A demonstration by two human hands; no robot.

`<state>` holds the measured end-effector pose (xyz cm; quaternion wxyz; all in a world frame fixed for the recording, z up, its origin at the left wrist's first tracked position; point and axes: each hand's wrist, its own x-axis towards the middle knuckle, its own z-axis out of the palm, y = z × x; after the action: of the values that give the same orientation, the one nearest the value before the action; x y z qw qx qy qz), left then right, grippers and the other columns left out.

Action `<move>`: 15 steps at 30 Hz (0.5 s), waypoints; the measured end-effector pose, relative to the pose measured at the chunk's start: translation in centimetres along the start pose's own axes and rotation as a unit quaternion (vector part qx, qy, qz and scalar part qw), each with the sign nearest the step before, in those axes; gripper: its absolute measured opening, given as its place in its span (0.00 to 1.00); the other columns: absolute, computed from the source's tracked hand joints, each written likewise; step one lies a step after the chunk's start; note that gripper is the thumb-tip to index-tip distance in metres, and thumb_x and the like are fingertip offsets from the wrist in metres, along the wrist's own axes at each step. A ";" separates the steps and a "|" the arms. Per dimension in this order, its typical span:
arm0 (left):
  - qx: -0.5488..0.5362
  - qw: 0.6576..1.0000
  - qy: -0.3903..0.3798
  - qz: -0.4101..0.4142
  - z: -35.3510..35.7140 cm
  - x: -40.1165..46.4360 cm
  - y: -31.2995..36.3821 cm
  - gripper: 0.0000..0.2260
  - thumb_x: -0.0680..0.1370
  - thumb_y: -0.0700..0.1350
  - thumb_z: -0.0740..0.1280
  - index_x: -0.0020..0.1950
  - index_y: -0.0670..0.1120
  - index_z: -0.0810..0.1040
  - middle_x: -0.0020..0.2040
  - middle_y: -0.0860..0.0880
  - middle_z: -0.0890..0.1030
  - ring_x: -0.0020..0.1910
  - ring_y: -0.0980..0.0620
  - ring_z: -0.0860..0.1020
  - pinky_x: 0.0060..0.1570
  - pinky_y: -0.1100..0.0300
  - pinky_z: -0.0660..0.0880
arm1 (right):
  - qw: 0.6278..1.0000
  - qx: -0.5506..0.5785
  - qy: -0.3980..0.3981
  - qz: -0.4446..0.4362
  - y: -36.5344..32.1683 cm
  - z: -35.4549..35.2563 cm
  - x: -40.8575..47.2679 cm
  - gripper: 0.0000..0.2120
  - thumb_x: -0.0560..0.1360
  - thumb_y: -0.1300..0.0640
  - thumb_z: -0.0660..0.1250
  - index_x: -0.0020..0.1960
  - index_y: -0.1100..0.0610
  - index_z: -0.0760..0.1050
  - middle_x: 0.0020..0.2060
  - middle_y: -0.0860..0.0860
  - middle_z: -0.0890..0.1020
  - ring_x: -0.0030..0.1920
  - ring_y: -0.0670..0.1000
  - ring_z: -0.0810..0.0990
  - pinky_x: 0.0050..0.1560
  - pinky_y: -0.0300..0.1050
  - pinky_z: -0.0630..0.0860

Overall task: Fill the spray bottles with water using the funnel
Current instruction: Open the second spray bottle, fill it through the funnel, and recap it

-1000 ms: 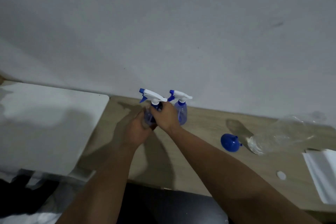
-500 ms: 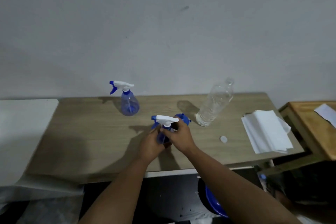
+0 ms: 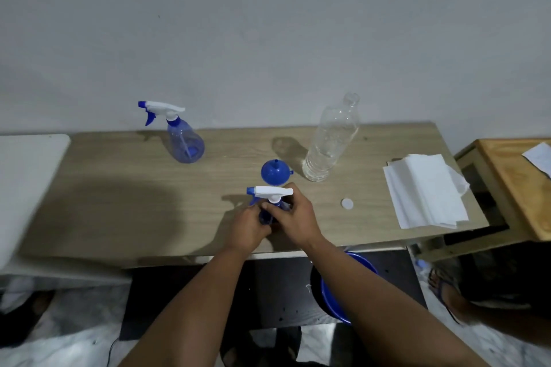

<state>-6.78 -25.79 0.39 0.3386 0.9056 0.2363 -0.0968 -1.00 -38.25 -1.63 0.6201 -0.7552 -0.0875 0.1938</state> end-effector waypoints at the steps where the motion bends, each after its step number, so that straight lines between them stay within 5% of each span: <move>1: 0.005 1.000 -0.002 -0.008 0.1 0.0 0.0 0.15 0.74 0.42 0.71 0.60 0.46 0.81 0.53 0.43 0.84 0.53 0.42 0.81 0.38 0.64 0.60 | 1.000 -0.003 -0.006 -0.001 0.0 -0.2 0.0 0.15 0.75 0.66 0.76 0.59 0.57 0.79 0.49 0.49 0.87 0.50 0.44 0.87 0.51 0.36 0.80; 5: 0.000 1.000 -0.007 -0.002 0.0 -0.2 0.1 0.16 0.72 0.43 0.72 0.60 0.48 0.81 0.51 0.44 0.84 0.52 0.42 0.81 0.39 0.62 0.63 | 0.999 -0.026 -0.027 -0.005 0.1 -0.9 0.1 0.13 0.76 0.68 0.75 0.58 0.61 0.80 0.48 0.50 0.87 0.48 0.40 0.85 0.51 0.34 0.78; 8: -0.004 1.000 -0.016 0.002 -0.1 0.1 -0.1 0.16 0.71 0.45 0.72 0.58 0.50 0.80 0.49 0.45 0.84 0.51 0.41 0.82 0.41 0.58 0.68 | 0.999 -0.041 -0.023 -0.003 0.0 -0.7 0.0 0.18 0.73 0.62 0.79 0.57 0.53 0.75 0.48 0.48 0.86 0.49 0.40 0.86 0.52 0.36 0.80; 15: 0.003 1.000 -0.003 0.019 -0.2 -0.2 -0.1 0.13 0.76 0.47 0.71 0.60 0.48 0.79 0.52 0.46 0.84 0.52 0.44 0.81 0.37 0.64 0.61 | 0.999 -0.037 -0.032 0.005 -0.3 -0.1 0.3 0.18 0.72 0.66 0.75 0.59 0.56 0.77 0.49 0.49 0.86 0.48 0.40 0.84 0.51 0.39 0.79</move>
<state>-6.98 -25.63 0.49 0.3387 0.9106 0.2174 -0.0939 -0.69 -38.19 -1.38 0.5877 -0.7715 -0.1101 0.2174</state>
